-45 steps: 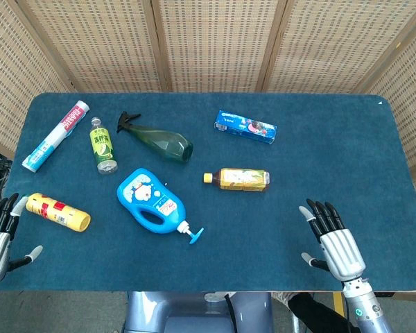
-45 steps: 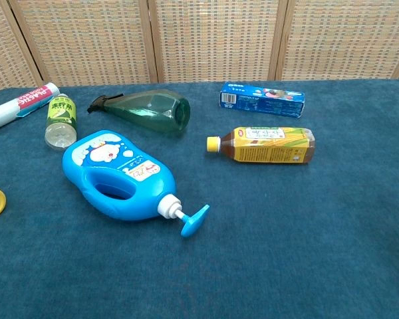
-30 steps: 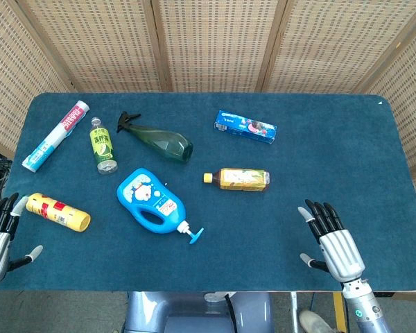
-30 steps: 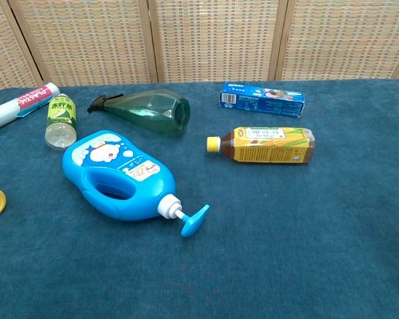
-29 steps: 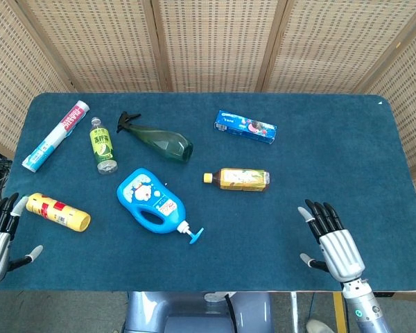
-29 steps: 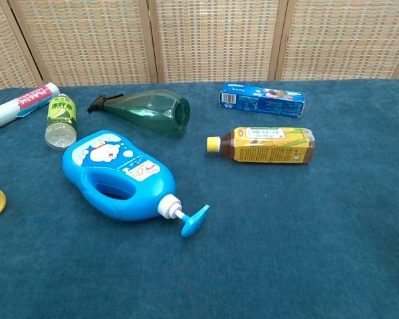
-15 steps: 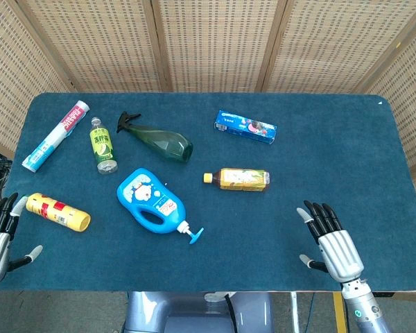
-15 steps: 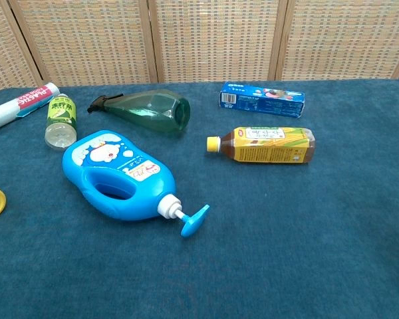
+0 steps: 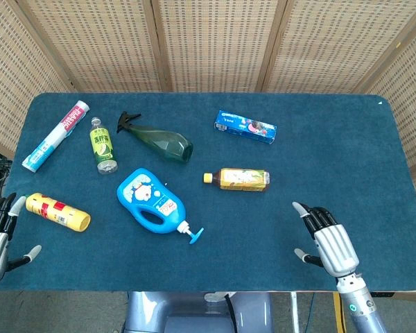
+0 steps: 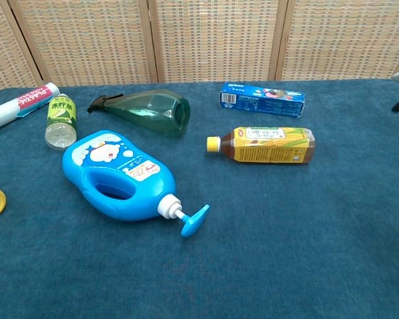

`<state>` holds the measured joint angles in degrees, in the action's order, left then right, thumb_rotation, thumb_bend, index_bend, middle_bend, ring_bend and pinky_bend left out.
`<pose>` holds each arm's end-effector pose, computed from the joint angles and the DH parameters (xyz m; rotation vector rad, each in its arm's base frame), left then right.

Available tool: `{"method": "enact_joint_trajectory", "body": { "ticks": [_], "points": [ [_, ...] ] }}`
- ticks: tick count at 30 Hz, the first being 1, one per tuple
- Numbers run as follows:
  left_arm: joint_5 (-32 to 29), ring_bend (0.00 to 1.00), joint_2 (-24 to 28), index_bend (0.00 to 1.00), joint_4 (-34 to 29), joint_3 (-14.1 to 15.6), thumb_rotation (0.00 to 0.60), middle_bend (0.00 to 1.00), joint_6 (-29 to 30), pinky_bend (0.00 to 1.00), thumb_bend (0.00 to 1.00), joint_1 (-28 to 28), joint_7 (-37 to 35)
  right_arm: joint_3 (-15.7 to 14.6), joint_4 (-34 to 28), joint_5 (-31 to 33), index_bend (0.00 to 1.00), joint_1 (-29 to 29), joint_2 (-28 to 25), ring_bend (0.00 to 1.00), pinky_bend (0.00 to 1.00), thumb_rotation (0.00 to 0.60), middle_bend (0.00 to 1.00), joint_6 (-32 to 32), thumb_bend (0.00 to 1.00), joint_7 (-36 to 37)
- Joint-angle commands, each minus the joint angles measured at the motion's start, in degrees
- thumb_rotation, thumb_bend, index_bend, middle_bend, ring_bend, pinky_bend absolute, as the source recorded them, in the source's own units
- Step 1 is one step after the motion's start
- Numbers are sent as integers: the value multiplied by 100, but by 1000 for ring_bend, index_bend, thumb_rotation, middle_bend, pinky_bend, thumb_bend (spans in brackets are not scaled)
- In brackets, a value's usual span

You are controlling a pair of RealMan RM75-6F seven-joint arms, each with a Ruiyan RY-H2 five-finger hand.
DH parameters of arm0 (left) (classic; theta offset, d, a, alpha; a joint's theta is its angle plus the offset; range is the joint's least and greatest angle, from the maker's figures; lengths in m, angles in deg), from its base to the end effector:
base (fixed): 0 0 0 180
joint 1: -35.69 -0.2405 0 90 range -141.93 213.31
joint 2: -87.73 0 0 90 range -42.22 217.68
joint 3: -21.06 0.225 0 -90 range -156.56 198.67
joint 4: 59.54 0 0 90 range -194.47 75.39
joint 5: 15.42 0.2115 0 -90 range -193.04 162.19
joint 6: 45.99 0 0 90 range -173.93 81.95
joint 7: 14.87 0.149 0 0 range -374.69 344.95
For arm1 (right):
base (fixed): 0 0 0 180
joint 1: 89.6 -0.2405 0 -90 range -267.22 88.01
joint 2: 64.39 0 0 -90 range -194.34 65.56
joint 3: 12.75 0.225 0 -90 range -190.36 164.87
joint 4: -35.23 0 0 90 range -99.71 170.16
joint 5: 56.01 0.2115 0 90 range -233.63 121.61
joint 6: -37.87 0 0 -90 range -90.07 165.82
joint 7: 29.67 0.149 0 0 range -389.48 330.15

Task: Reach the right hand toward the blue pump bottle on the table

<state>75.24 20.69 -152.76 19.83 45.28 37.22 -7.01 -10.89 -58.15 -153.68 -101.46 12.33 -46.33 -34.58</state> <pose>-0.2704 0.1607 0.1347 -1.3948 -0.7942 -0.9000 -0.2006 -0.1996 0.0704 1.6038 -0.8557 1.2114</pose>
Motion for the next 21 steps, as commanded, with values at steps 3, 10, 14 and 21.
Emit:
{"method": "enact_joint_trajectory", "body": {
  "ticks": [3, 10, 14, 21],
  "points": [
    [-26, 0, -16, 0, 16, -11, 574, 0, -30, 0, 182, 14, 24, 418, -470, 254, 0, -502, 5, 857, 674, 600, 771, 617, 330, -579],
    [-94, 0, -36, 0, 56, -38, 574, 0, -84, 0, 182, 37, 15, 824, -1431, 1102, 0, -1251, 118, 989, 844, 600, 858, 1872, 512, -1927],
    [-145, 0, -42, 0, 81, -47, 574, 0, -124, 0, 182, 46, -16, 1100, -1768, 2251, 0, -1740, 341, 998, 859, 600, 865, 2564, 566, -2828],
    [-142, 0, -73, 0, 148, -45, 573, 0, -160, 0, 182, 71, -32, 1417, -1663, 4271, 0, -2738, 975, 1000, 870, 600, 874, 3063, 659, -3965]
  ]
}}
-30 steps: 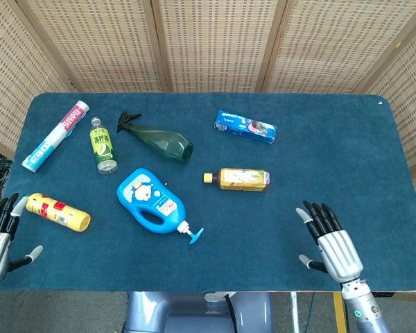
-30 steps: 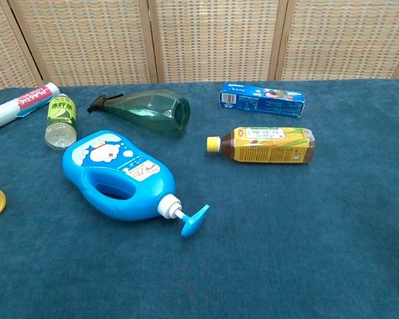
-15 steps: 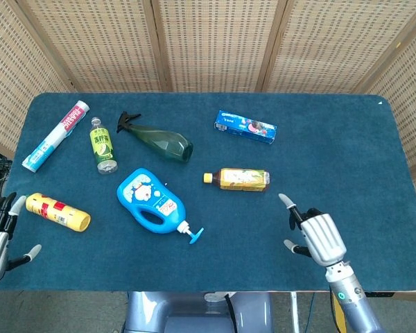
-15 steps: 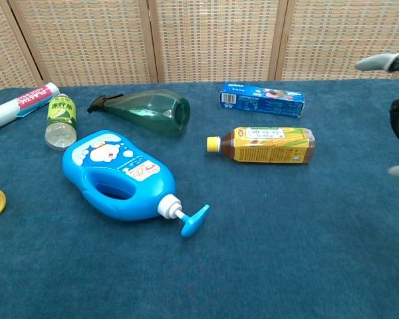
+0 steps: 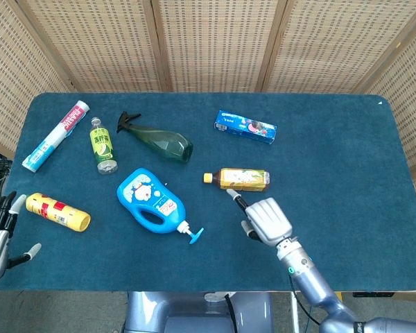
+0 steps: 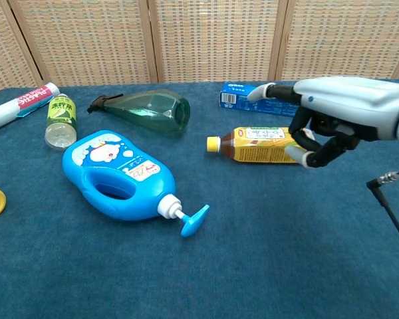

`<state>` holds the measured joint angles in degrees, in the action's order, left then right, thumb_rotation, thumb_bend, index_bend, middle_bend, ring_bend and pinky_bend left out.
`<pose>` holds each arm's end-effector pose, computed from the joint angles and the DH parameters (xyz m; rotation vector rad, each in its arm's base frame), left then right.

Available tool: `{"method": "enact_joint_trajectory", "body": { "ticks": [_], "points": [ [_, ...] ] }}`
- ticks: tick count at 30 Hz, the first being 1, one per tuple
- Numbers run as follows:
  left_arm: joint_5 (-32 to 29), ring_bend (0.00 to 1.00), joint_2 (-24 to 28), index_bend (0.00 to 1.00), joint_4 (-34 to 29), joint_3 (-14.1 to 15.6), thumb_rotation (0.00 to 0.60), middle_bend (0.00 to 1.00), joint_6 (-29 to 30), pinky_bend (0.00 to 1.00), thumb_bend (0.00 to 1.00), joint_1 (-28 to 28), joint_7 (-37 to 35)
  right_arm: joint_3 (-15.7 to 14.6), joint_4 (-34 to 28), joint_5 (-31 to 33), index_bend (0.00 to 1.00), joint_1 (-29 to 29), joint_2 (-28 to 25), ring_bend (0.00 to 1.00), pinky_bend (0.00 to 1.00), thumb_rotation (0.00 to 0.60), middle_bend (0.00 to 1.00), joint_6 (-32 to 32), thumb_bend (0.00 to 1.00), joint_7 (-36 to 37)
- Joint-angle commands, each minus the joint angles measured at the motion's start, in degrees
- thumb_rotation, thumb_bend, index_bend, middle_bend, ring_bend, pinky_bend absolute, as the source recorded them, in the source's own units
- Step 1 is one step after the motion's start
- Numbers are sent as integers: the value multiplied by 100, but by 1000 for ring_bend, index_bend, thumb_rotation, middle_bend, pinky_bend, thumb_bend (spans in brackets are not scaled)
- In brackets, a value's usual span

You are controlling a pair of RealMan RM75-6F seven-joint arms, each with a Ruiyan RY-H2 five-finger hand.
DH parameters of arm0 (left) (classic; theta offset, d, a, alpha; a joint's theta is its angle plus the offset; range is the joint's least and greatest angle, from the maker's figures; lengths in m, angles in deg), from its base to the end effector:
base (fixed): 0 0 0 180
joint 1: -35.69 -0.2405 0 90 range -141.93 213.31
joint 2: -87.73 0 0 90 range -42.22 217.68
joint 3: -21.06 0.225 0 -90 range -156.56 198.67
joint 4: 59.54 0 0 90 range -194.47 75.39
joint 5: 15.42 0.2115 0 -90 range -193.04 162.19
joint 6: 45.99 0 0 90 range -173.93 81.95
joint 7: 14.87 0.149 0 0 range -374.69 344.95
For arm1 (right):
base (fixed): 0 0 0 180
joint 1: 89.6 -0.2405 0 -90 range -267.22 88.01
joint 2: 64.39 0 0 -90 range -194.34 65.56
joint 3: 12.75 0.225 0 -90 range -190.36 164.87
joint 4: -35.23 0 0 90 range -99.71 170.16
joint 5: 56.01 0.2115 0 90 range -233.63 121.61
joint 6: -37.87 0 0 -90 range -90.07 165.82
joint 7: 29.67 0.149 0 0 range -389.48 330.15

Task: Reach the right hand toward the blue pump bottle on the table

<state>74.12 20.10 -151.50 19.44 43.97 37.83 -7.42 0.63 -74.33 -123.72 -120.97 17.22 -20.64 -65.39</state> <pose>-0.2754 0.1653 0.1322 -1.3968 -0.8037 -0.8841 -0.0839 -0.2634 0.0148 1.9032 -0.9025 1.0016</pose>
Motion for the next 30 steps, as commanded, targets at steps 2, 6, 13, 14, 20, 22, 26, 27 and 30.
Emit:
{"method": "enact_joint_trajectory", "body": {
  "ticks": [2, 6, 13, 14, 20, 22, 26, 27, 30],
  "points": [
    [-110, 0, -25, 0, 53, -30, 573, 0, -86, 0, 182, 26, -15, 278, 23, 1798, 0, -1086, 737, 1000, 876, 600, 877, 517, 667, -1114],
    [-172, 0, -29, 0, 72, -47, 574, 0, -131, 0, 182, 41, -25, 208, -50, 2435, 0, -1492, 982, 1000, 883, 600, 877, 338, 674, -1509],
    [-196, 0, -41, 0, 84, -40, 572, 0, -172, 0, 182, 56, 6, 237, -181, 3275, 0, -2095, 1349, 1000, 884, 600, 878, 36, 676, -1896],
    [-198, 0, -40, 0, 84, -41, 572, 0, -171, 0, 182, 56, 5, 244, -174, 3371, 0, -2188, 1411, 1000, 884, 600, 878, -28, 675, -1950],
    [-229, 0, -23, 0, 90, -52, 574, 0, -168, 0, 182, 54, -52, 179, -60, 3741, 0, -2570, 1722, 1000, 884, 600, 877, -341, 675, -2103],
    [-231, 0, -4, 0, 90, -48, 574, 0, -161, 0, 182, 45, -97, -21, 165, 3852, 0, -2678, 1861, 1000, 884, 600, 877, -458, 675, -2254],
    [-201, 0, 18, 0, 79, -47, 573, 0, -114, 0, 182, 33, -143, -84, 291, 3897, 0, -2728, 2005, 1000, 884, 600, 877, -578, 676, -2125],
    [-199, 0, 23, 0, 75, -45, 574, 0, -113, 0, 182, 32, -147, -107, 311, 3883, 0, -2743, 2024, 1000, 884, 600, 876, -604, 676, -2103],
    [-186, 0, 29, 0, 65, -35, 573, 0, -113, 0, 182, 31, -139, -134, 292, 3850, 0, -2773, 2045, 1000, 884, 600, 876, -680, 676, -2046]
  ]
}}
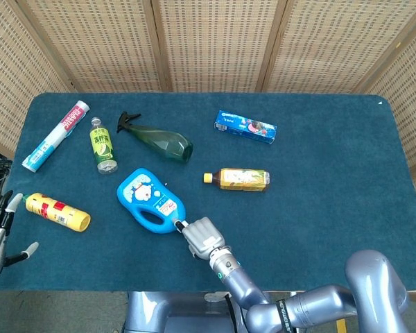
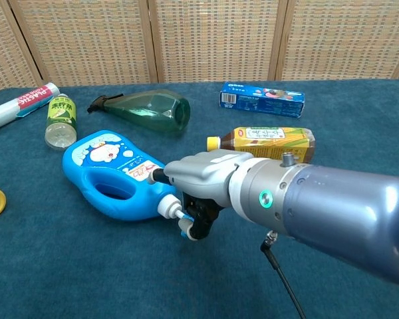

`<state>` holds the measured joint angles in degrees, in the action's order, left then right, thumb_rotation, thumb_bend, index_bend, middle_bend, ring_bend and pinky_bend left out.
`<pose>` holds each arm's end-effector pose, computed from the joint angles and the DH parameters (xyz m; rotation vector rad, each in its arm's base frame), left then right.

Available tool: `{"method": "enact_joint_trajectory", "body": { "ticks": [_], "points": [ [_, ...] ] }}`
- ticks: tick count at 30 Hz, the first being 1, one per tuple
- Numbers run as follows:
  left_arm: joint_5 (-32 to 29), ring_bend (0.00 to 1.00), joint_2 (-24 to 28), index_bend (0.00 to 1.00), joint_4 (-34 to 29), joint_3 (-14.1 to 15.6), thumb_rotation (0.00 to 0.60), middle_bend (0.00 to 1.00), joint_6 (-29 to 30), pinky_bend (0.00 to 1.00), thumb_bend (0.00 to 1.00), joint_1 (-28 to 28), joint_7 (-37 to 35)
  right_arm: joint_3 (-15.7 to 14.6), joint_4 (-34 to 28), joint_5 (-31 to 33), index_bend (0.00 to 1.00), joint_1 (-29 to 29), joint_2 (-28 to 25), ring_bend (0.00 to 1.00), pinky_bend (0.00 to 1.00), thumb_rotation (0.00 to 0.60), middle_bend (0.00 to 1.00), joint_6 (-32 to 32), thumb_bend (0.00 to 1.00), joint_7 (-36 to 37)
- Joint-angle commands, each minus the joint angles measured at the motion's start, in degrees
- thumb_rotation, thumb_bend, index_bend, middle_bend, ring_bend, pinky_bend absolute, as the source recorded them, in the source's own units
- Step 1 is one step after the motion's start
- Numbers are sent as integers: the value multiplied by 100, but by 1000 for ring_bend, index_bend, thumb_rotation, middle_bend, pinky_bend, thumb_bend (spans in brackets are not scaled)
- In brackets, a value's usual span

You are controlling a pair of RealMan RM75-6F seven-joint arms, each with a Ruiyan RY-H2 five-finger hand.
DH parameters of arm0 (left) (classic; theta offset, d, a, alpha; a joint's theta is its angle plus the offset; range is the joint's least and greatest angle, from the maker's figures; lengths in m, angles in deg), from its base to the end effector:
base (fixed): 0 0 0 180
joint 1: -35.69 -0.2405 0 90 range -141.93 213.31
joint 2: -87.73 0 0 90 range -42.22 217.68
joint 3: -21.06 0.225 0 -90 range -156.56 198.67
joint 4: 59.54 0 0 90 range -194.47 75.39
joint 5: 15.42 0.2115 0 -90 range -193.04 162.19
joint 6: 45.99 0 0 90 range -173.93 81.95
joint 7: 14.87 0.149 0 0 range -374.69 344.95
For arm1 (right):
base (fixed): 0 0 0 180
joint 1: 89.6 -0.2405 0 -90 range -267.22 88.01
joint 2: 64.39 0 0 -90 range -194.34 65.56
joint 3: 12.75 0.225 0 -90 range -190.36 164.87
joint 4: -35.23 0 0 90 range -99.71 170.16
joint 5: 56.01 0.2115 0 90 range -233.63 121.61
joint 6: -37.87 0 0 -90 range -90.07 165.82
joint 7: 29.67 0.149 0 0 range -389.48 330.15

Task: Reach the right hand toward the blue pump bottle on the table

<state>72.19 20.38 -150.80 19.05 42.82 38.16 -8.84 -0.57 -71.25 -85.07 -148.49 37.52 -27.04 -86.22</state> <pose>-0.2826 0.1686 0.1345 -1.3786 -0.8298 -0.8679 0.0064 -0.2346 -0.0836 2.1677 -0.9970 0.7281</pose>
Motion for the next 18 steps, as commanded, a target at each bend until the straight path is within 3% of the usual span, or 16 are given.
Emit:
{"method": "enact_joint_trajectory", "body": {
  "ticks": [1, 18],
  "points": [
    [13, 0, 2, 0, -9, 5, 573, 0, 6, 0, 181, 0, 3, -13, -32, -26, 0, -29, 16, 1000, 884, 600, 876, -63, 675, 56],
    [-10, 0, 15, 0, -43, 2, 574, 0, 0, 0, 182, 2, 10, -205, 53, -33, 0, -144, 131, 1000, 884, 600, 876, -81, 677, 302]
  ]
}}
